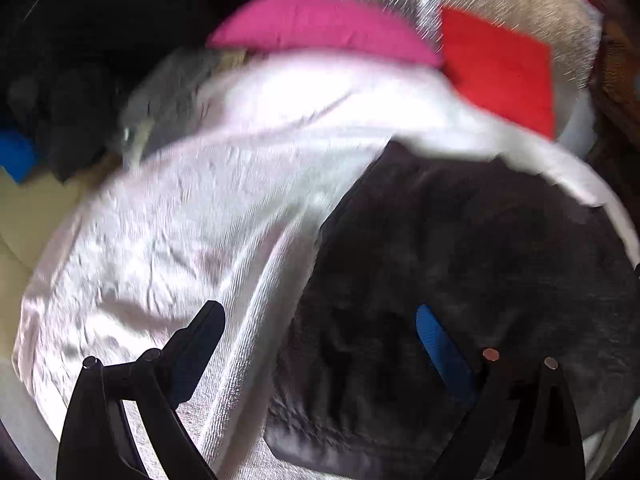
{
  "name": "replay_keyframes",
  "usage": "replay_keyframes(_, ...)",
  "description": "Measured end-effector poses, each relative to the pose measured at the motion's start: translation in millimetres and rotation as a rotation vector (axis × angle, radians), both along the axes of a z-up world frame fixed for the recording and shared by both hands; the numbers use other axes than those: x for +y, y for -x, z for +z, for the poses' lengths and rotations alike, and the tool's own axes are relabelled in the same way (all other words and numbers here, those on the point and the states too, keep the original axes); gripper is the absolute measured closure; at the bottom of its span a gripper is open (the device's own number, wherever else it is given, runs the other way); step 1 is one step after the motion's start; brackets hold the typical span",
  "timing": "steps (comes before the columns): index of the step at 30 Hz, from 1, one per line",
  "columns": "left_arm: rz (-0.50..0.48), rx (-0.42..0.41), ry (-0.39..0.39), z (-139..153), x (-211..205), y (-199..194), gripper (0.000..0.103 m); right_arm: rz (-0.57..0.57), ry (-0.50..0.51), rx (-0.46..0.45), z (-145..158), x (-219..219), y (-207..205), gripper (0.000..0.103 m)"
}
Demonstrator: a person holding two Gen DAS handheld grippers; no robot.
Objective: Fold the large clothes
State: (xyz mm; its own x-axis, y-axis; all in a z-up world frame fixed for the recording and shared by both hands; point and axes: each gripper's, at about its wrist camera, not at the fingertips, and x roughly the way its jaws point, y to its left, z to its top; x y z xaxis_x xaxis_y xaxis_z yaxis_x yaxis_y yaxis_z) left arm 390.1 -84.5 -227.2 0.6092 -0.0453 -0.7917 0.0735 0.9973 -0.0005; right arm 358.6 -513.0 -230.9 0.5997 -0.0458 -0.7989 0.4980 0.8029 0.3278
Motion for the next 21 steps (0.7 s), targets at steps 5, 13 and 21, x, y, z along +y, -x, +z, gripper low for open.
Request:
replay_keyframes(5, -0.143, -0.015, 0.007, 4.4, -27.2, 33.3, 0.007, 0.016, 0.082, -0.059, 15.5, 36.1, 96.8, 0.045)
replay_keyframes(13, -0.227, 0.004, -0.065, -18.4, -72.3, 69.5, 0.007, 0.077, 0.208, -0.004, -1.2, 63.2, 121.5, 0.04)
replay_keyframes(21, -0.225, -0.023, -0.078, -15.9, -82.9, 67.3, 0.007, 0.179, 0.252, -0.137, 9.2, 91.0, 111.4, 0.04)
